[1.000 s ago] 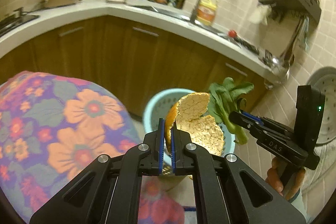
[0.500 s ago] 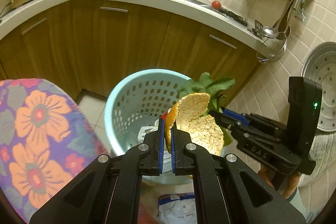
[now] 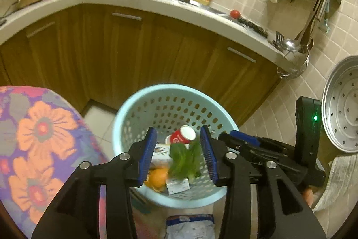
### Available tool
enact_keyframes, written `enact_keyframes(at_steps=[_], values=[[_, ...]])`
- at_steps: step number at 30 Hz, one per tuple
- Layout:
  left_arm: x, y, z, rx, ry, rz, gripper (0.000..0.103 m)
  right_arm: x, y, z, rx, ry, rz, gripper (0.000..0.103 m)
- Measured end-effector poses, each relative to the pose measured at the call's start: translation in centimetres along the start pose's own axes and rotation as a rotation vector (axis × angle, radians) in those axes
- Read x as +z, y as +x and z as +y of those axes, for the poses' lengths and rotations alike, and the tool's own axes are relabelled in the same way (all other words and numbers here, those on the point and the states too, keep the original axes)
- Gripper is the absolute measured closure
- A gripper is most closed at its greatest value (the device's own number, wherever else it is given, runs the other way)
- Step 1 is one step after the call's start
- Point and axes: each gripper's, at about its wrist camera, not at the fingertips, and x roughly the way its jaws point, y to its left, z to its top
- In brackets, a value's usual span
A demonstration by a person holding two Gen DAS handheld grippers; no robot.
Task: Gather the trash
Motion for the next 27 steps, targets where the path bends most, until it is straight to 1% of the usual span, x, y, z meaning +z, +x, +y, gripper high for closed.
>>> enact_keyframes(at_steps=[2,4,6,8,10,11,12,13,15,16,19,22,26,27], values=[[0.0,-1.7,0.7,0.008,-0.006,-0.029,0.056,0.0,-0.5,0.8,0.016,-0.013,-0.01,0.056],[-0.2,-4.1,1.7,0.028,-0.016,-0.07,0.052,0.0,-1.3,2.6,0.034,-0.049,-0.029,0.056],[-0.5,-6.2,2.7,0.047,-0.029,-0.1,0.044,0.0,-2.0,4.5,0.051,-0.085,-0.043,0.056],[-1.1,-8.9,3.9,0.088,-0.034,-0.135,0.04,0.0,-2.9,7.1,0.081,-0.124,-0.063,0.055],[-2.0,-11.5,5.1,0.148,-0.033,-0.164,0.034,-0.1,-3.6,9.7,0.124,-0.158,-0.085,0.052],[-2.5,-12.7,5.6,0.175,-0.034,-0.177,0.029,-0.2,-4.0,10.9,0.139,-0.172,-0.094,0.051],[-3.0,-13.9,6.2,0.201,-0.036,-0.19,0.027,-0.3,-4.2,12.2,0.157,-0.189,-0.104,0.051],[-3.7,-15.4,7.0,0.234,-0.042,-0.206,0.027,-0.4,-4.4,13.5,0.173,-0.206,-0.111,0.05],[-4.8,-17.5,8.2,0.272,-0.059,-0.225,0.027,-1.0,-4.6,16.9,0.212,-0.247,-0.121,0.048],[-5.6,-18.9,9.1,0.294,-0.074,-0.239,0.026,-1.1,-4.7,17.9,0.223,-0.258,-0.121,0.047],[-7.7,-21.9,11.1,0.349,-0.121,-0.278,0.024,-2.0,-4.6,22.1,0.268,-0.307,-0.117,0.039],[-9.5,-24.0,12.9,0.402,-0.17,-0.309,0.023,-2.9,-4.6,26.0,0.306,-0.351,-0.111,0.037],[-12.0,-26.1,14.4,0.486,-0.214,-0.349,0.023,-4.3,-4.5,30.5,0.34,-0.411,-0.107,0.031],[-12.6,-26.4,14.7,0.51,-0.219,-0.361,0.023,-4.7,-4.4,31.7,0.346,-0.429,-0.109,0.03]])
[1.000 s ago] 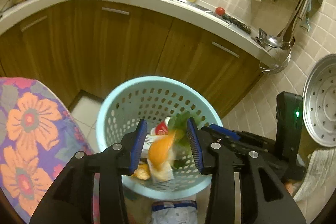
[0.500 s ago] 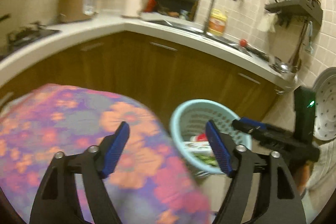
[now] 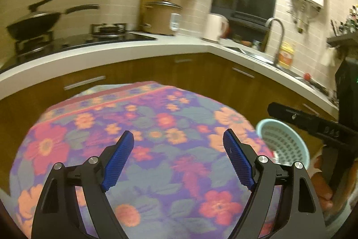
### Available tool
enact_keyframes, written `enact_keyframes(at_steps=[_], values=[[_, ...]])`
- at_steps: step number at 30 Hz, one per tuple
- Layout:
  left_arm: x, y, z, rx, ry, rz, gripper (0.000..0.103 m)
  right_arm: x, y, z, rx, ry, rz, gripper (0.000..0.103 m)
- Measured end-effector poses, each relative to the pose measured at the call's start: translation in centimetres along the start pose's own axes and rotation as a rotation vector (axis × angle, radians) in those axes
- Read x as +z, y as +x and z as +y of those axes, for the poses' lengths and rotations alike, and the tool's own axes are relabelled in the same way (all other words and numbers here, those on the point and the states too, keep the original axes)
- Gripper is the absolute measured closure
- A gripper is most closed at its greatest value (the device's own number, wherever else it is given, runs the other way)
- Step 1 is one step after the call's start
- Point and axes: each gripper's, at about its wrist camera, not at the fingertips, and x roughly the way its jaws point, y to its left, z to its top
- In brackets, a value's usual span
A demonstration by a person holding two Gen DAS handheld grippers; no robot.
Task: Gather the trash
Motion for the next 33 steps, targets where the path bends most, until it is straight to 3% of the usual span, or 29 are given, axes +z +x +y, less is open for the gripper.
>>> enact_keyframes(at_steps=[6,12,17,21,28,33], values=[[-1.5,-1.6,1.5,0.095,-0.006,-0.067,0.023,-0.6,2.0,4.5,0.001,-0.079,-0.003,0.029],[-1.7,-1.4,0.2,0.008,0.023,-0.052,0.023,-2.1,0.7,6.2,-0.157,-0.151,-0.053,0.029],[-1.6,-0.1,-2.6,-0.122,0.085,-0.026,0.022,-3.3,-3.3,2.5,-0.291,-0.087,-0.094,0.022],[-2.2,1.2,-3.6,-0.207,0.053,-0.012,0.022,-4.5,-6.1,-1.9,-0.378,0.014,-0.088,0.022],[-2.9,1.8,-2.9,-0.229,-0.028,-0.032,0.022,-6.6,-8.5,-7.3,-0.477,0.124,-0.061,0.022],[-3.6,2.3,-3.1,-0.206,-0.007,-0.038,0.022,-6.5,-8.5,-7.7,-0.518,0.131,-0.06,0.022]])
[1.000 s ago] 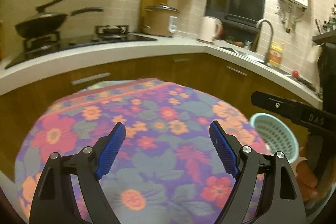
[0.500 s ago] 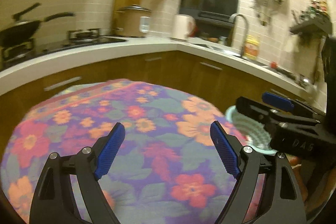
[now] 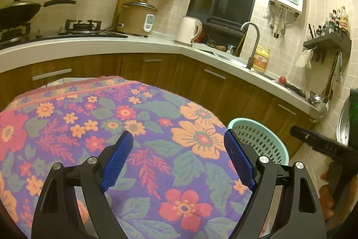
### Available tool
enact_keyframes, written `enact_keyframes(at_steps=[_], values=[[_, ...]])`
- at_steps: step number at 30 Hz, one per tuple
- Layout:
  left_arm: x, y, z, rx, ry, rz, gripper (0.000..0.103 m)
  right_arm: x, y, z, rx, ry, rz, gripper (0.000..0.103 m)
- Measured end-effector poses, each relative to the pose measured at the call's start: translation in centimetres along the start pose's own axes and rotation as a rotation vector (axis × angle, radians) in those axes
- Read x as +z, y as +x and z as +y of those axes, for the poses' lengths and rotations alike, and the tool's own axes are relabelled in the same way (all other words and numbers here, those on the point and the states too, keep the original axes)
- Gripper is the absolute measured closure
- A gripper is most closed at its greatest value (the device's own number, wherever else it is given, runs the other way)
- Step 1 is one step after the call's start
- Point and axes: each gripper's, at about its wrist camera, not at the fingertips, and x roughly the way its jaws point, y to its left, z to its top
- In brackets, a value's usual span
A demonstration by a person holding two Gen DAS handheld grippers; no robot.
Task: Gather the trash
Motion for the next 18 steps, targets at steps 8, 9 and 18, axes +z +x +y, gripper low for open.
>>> enact_keyframes(at_steps=[8,9,18], values=[[-0.51,0.06,0.51,0.05,-0.021,0.003,0.02,-0.66,0.18,0.38,-0.05,-0.026,-0.002,0.022],[-0.52,0.0,0.58,0.053,-0.027,0.001,0.02,-0.65,0.19,0.35,-0.052,-0.026,-0.002,0.022],[-0.53,-0.1,0.98,0.064,-0.043,-0.001,0.014,-0.59,-0.07,-0.06,-0.066,-0.018,-0.011,0.022]])
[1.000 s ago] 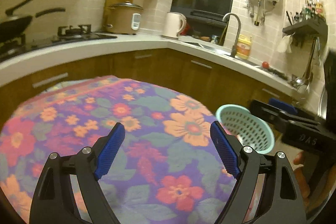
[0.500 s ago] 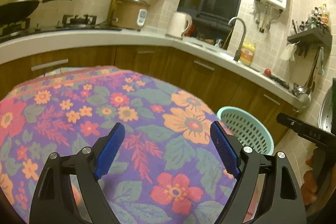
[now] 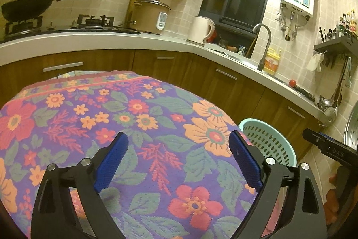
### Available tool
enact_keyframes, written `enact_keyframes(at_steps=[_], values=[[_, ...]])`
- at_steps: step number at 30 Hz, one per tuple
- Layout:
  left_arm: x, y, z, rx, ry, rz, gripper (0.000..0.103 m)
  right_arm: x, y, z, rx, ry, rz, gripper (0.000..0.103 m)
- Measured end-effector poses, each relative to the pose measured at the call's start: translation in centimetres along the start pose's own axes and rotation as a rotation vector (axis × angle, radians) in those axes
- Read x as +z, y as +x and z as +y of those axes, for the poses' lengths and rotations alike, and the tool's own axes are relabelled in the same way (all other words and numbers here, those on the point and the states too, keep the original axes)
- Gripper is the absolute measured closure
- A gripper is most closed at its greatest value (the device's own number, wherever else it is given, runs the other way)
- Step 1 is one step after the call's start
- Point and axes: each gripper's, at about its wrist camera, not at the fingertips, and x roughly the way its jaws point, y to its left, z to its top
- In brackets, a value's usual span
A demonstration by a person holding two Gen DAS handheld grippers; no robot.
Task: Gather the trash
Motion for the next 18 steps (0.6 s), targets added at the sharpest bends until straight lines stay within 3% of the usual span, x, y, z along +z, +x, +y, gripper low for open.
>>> enact_keyframes(at_steps=[18], values=[[-0.11,0.12,-0.48,0.011,0.03,0.001,0.008,0.54,-0.69,-0.59,-0.009,0.022,-0.025,0.022]])
